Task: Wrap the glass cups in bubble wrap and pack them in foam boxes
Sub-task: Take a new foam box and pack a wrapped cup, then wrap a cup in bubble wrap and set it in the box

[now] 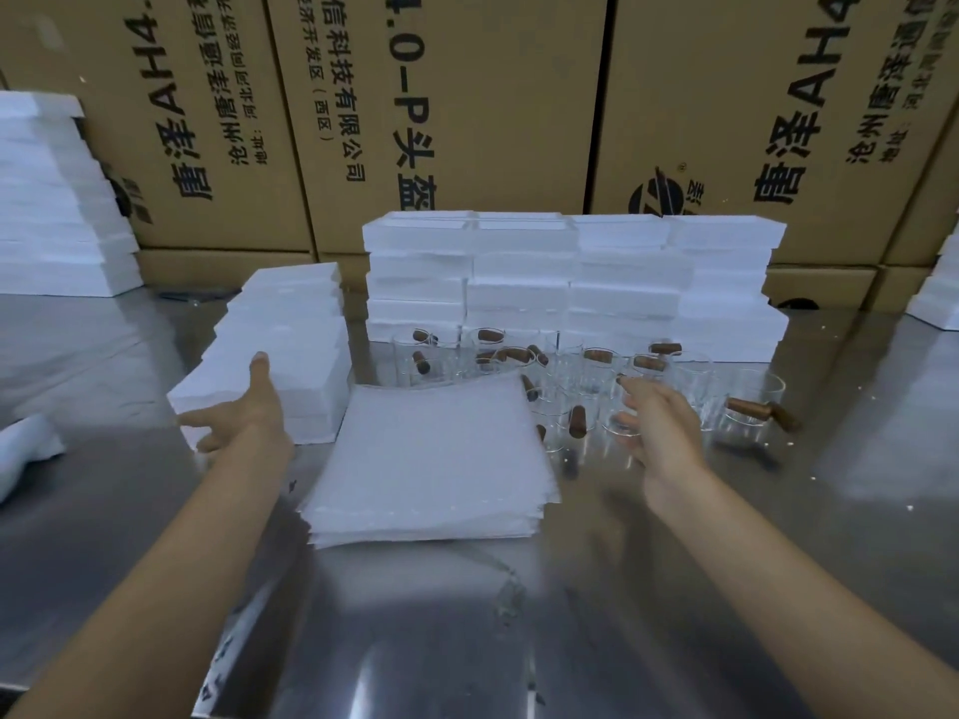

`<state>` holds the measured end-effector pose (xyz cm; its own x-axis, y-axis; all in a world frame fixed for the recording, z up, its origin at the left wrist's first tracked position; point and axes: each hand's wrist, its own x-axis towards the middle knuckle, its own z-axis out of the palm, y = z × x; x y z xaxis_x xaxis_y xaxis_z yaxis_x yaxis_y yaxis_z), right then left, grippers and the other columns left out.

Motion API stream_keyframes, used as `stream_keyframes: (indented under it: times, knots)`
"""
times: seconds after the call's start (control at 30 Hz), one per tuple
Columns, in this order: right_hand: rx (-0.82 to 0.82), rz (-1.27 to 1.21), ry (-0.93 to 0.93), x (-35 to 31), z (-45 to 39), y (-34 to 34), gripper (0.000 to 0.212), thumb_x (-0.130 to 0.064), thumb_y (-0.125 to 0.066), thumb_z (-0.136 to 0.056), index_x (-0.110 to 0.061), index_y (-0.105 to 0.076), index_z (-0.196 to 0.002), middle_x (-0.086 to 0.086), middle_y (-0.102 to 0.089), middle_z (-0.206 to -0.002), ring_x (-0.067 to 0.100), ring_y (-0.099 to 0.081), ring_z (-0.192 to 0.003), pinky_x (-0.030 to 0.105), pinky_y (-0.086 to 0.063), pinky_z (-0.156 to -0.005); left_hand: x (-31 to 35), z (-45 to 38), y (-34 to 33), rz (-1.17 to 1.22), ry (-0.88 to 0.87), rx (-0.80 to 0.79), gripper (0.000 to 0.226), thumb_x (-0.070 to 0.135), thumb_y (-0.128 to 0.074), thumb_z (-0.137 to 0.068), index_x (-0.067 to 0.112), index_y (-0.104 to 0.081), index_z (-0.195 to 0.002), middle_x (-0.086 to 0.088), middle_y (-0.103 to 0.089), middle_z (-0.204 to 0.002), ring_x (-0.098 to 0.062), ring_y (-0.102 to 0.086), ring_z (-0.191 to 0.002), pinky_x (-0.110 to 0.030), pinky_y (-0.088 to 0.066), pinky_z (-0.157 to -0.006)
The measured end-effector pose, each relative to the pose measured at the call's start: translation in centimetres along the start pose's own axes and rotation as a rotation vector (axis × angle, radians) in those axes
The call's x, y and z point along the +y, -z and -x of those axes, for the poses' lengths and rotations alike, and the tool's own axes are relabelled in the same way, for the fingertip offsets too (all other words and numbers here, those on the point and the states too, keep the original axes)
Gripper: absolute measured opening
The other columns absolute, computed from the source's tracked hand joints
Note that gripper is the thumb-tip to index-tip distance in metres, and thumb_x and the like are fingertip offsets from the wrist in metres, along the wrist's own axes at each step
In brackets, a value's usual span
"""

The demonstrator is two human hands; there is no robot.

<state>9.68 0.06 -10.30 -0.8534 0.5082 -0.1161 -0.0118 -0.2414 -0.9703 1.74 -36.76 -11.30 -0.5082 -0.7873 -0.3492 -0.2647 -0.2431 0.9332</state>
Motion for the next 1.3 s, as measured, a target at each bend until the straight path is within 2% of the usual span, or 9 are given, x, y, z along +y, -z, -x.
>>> stream_keyframes:
  times: [0.2, 0.37, 0.53, 0.6, 0.7, 0.83, 1.07, 1.2, 1.3]
  knots:
    - [0.015, 0.046, 0.028, 2.0, -0.6, 1.3, 0.010, -0.030, -0.066, -0.092, -0.022, -0.062, -0.097, -0.004, -0.064, -0.096, 0.013, -0.059, -0.089, 0.030, -0.047, -0.079, -1.0, 0.5, -2.0, -0.034, -0.091, -0.015, 0.110, 0.061, -0.072, -0.073, 0.024, -0.009, -0.156, -0.012, -0.021, -0.155, -0.040, -0.035, -0.136, -0.054, -0.036, -0.111]
    - [0.002, 0.041, 0.064, 3.9, -1.2, 2.6, 0.014, -0.019, -0.064, -0.095, -0.006, -0.070, -0.093, 0.004, -0.065, -0.081, 0.011, -0.060, -0.069, 0.020, -0.052, -0.061, 0.7, -1.6, -2.8, 0.150, -0.105, -0.156, 0.104, 0.052, -0.078, -0.077, 0.026, -0.013, -0.154, -0.009, -0.029, -0.153, -0.032, -0.042, -0.130, -0.047, -0.047, -0.105]
    - [-0.068, 0.088, 0.144, 4.9, -1.4, 2.9, 0.024, -0.018, -0.061, -0.097, -0.002, -0.070, -0.081, 0.010, -0.068, -0.077, 0.012, -0.062, -0.068, 0.018, -0.052, -0.062, 1.9, -4.2, -2.8, 0.117, -0.160, -0.295, 0.094, 0.039, -0.074, -0.086, 0.020, -0.011, -0.154, -0.004, -0.024, -0.155, -0.024, -0.039, -0.124, -0.032, -0.047, -0.103]
    - [-0.078, 0.112, 0.177, 5.2, -1.6, 2.7, 0.026, -0.016, -0.060, -0.097, 0.000, -0.070, -0.079, 0.006, -0.068, -0.072, 0.009, -0.060, -0.064, 0.015, -0.051, -0.059, 2.3, -4.3, -3.1, -0.005, -0.193, -0.258, 0.086, 0.038, -0.067, -0.091, 0.018, -0.012, -0.154, -0.007, -0.020, -0.159, -0.028, -0.035, -0.134, -0.027, -0.038, -0.106]
    - [-0.091, 0.124, 0.198, 5.3, -1.8, 2.4, 0.026, -0.012, -0.058, -0.098, -0.003, -0.070, -0.077, -0.002, -0.067, -0.062, 0.004, -0.059, -0.056, 0.013, -0.049, -0.055, 3.2, -2.1, -4.1, -0.109, -0.175, -0.016, 0.071, 0.034, -0.054, -0.094, 0.017, -0.018, -0.152, -0.010, -0.021, -0.158, -0.030, -0.026, -0.142, -0.040, -0.025, -0.116]
    - [-0.141, 0.127, 0.204, 5.4, -1.7, 2.4, 0.031, -0.007, -0.054, -0.099, -0.005, -0.068, -0.072, -0.002, -0.065, -0.058, 0.004, -0.056, -0.051, 0.014, -0.048, -0.052, 3.9, 2.1, -6.3, -0.123, -0.411, -0.060, 0.062, 0.020, -0.058, -0.094, 0.013, -0.028, -0.148, -0.015, -0.023, -0.155, -0.034, -0.031, -0.140, -0.044, -0.035, -0.109]
    - [-0.230, 0.197, 0.177, 4.8, -1.2, 2.2, 0.033, -0.009, -0.053, -0.099, 0.001, -0.065, -0.071, 0.010, -0.062, -0.058, 0.015, -0.052, -0.047, 0.023, -0.045, -0.043, 4.5, 9.8, -12.0, -0.372, -0.797, -0.457, 0.063, 0.021, -0.061, -0.091, 0.014, -0.036, -0.149, -0.013, -0.034, -0.149, -0.026, -0.049, -0.122, -0.030, -0.043, -0.086]
    - [-0.327, 0.269, 0.182, 4.1, -1.1, 2.0, 0.041, -0.014, -0.055, -0.099, 0.005, -0.065, -0.065, 0.020, -0.061, -0.056, 0.023, -0.051, -0.043, 0.027, -0.042, -0.038, 6.1, 12.7, -16.4, -0.616, -1.061, -0.532, 0.066, 0.023, -0.059, -0.095, 0.010, -0.030, -0.153, -0.016, -0.027, -0.157, -0.034, -0.024, -0.146, -0.043, -0.032, -0.114]
    - [-0.385, 0.259, 0.160, 4.0, -1.7, 2.1, 0.044, -0.018, -0.057, -0.099, 0.005, -0.066, -0.062, 0.028, -0.061, -0.058, 0.026, -0.051, -0.043, 0.027, -0.040, -0.039, 8.0, 13.4, -20.2, -0.815, -1.177, -0.504, 0.068, 0.026, -0.055, -0.096, 0.010, -0.024, -0.155, -0.014, -0.018, -0.162, -0.030, -0.009, -0.151, -0.045, -0.024, -0.117]
